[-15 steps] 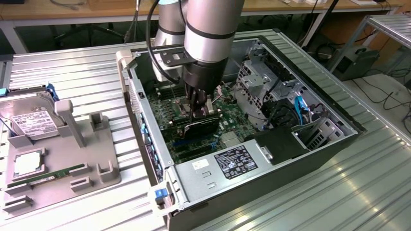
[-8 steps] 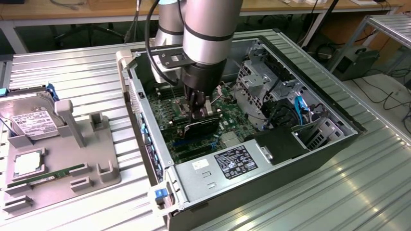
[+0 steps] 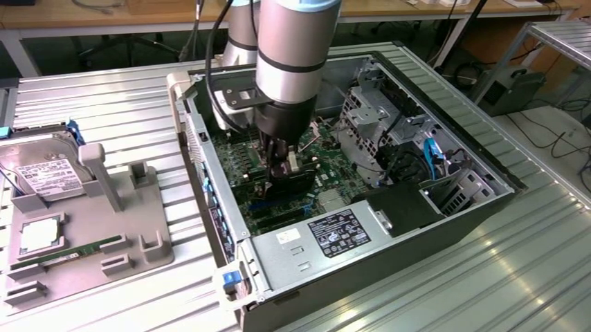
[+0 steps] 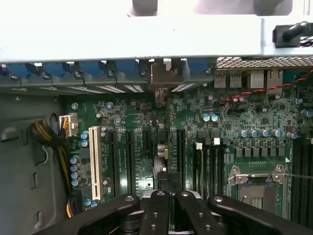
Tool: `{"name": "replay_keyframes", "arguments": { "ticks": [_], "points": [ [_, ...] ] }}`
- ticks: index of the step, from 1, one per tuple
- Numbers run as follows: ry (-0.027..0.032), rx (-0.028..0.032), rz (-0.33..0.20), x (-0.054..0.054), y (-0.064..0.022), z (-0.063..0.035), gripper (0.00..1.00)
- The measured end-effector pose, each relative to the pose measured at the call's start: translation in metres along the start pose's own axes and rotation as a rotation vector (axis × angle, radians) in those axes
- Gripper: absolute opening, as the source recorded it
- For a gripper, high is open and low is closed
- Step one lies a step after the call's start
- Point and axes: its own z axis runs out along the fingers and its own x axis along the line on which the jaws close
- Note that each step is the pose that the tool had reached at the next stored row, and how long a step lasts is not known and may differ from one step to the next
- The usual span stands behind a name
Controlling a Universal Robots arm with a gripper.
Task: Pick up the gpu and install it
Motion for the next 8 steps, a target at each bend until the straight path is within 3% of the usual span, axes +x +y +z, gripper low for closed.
{"name": "replay_keyframes", "arguments": {
  "ticks": [4,6,8],
  "points": [
    [0.0001,0.0000,-0.001,0.000,0.0005,0.0064,0.11],
    [-0.0028,0.0014,-0.001,0.000,0.0001,-0.0001,0.11],
    [-0.0005,0.0002,-0.001,0.000,-0.0007,-0.0100,0.11]
  ]
}}
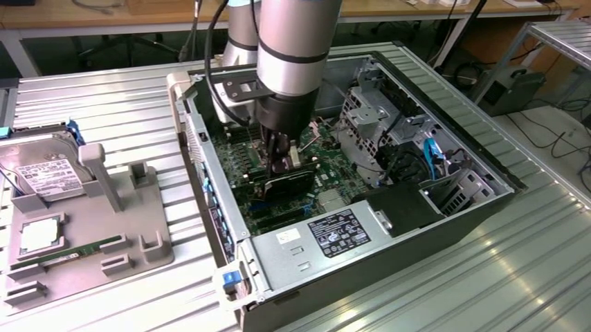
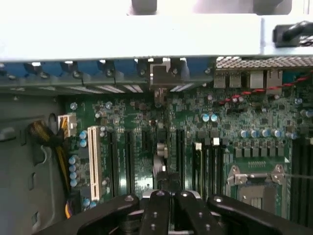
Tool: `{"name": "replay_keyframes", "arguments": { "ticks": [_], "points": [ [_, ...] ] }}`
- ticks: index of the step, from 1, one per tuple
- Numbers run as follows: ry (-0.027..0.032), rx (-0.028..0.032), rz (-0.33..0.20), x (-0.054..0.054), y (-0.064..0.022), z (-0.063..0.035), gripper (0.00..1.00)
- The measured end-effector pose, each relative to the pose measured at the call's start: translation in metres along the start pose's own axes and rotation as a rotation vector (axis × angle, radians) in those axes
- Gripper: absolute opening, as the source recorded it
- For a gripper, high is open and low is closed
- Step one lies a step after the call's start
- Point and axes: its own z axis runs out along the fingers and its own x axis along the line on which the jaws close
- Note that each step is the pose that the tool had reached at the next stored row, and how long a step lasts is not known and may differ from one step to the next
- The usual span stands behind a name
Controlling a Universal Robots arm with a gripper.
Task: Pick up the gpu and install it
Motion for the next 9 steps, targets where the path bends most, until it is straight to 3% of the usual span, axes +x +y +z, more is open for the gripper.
{"name": "replay_keyframes", "arguments": {
  "ticks": [2,9],
  "points": [
    [-0.0002,0.0001,0.000,-0.0002,-0.0011,-0.0160,0.11],
    [-0.0005,0.0002,0.000,-0.0002,-0.0011,-0.0161,0.11]
  ]
}}
